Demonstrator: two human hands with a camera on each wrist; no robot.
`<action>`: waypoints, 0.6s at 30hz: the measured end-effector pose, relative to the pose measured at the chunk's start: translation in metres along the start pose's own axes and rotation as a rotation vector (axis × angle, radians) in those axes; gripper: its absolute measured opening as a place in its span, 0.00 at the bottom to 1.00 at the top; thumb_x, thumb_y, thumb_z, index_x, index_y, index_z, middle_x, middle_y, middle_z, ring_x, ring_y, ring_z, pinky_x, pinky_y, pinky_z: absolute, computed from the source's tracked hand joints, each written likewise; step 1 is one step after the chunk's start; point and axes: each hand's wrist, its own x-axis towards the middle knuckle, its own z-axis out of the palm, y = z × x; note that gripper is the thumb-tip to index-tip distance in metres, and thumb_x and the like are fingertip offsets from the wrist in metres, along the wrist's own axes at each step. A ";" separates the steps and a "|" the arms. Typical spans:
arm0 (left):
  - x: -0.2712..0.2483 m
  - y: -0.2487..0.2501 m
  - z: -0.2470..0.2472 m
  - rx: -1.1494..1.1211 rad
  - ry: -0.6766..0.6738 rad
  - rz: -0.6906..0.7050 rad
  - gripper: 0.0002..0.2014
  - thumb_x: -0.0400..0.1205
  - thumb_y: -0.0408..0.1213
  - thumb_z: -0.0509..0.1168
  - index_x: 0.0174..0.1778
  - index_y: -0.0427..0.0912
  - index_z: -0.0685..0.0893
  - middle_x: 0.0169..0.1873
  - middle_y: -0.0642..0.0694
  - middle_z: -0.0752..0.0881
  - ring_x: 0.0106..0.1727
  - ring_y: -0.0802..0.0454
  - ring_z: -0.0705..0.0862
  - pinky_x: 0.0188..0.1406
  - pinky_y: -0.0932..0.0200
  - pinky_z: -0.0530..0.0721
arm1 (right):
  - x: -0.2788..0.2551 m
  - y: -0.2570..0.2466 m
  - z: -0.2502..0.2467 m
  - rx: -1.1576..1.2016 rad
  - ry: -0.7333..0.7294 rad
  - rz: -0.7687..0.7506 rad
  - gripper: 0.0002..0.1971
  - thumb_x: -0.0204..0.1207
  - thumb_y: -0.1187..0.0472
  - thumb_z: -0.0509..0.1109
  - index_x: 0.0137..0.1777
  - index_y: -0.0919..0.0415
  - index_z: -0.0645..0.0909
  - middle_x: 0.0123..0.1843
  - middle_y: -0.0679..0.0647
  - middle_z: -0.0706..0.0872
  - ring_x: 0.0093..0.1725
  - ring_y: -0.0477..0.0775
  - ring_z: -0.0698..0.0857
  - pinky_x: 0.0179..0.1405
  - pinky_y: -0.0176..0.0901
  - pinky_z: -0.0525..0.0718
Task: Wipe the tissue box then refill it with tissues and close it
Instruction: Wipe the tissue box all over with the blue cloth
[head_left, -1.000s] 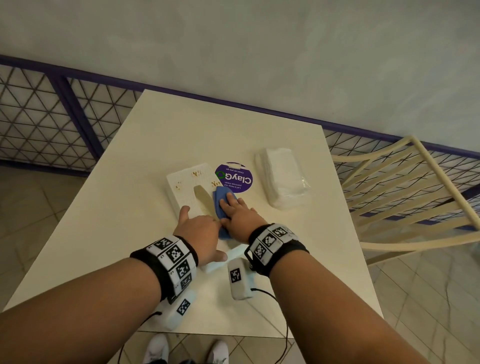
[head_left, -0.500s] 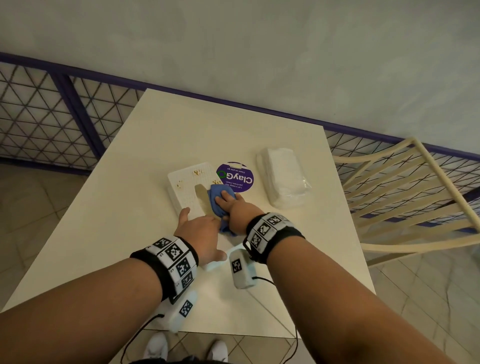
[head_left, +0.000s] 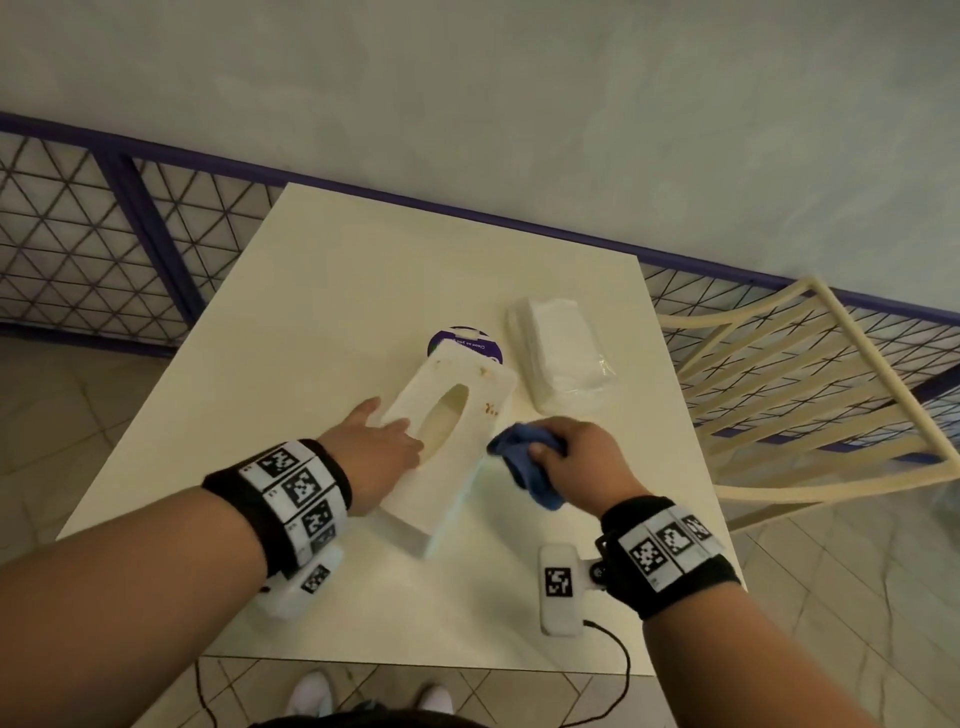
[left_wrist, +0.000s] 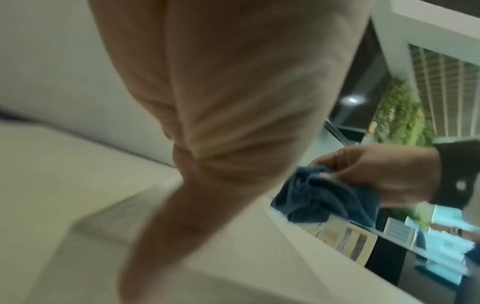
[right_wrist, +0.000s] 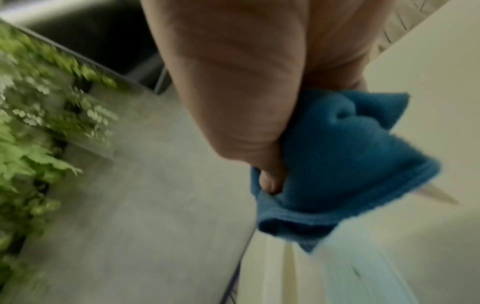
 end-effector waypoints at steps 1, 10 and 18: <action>-0.002 -0.007 0.000 0.031 -0.020 -0.015 0.33 0.78 0.37 0.65 0.80 0.48 0.61 0.83 0.53 0.56 0.84 0.49 0.50 0.80 0.37 0.35 | 0.002 0.000 -0.004 0.052 0.086 0.001 0.15 0.77 0.63 0.66 0.61 0.51 0.84 0.53 0.52 0.90 0.51 0.51 0.84 0.50 0.33 0.73; 0.001 0.011 0.019 -0.278 0.077 -0.251 0.30 0.84 0.29 0.50 0.83 0.43 0.51 0.84 0.45 0.48 0.83 0.51 0.53 0.82 0.46 0.47 | 0.030 -0.024 0.099 -0.096 -0.092 -0.158 0.26 0.83 0.55 0.59 0.81 0.50 0.61 0.85 0.51 0.57 0.85 0.55 0.50 0.82 0.53 0.49; 0.002 -0.016 0.024 -0.498 0.120 -0.233 0.36 0.80 0.21 0.51 0.81 0.56 0.57 0.83 0.52 0.58 0.82 0.47 0.58 0.80 0.53 0.55 | 0.047 0.029 0.069 -0.197 0.048 -0.077 0.25 0.84 0.54 0.56 0.81 0.46 0.59 0.85 0.43 0.54 0.85 0.47 0.47 0.82 0.60 0.38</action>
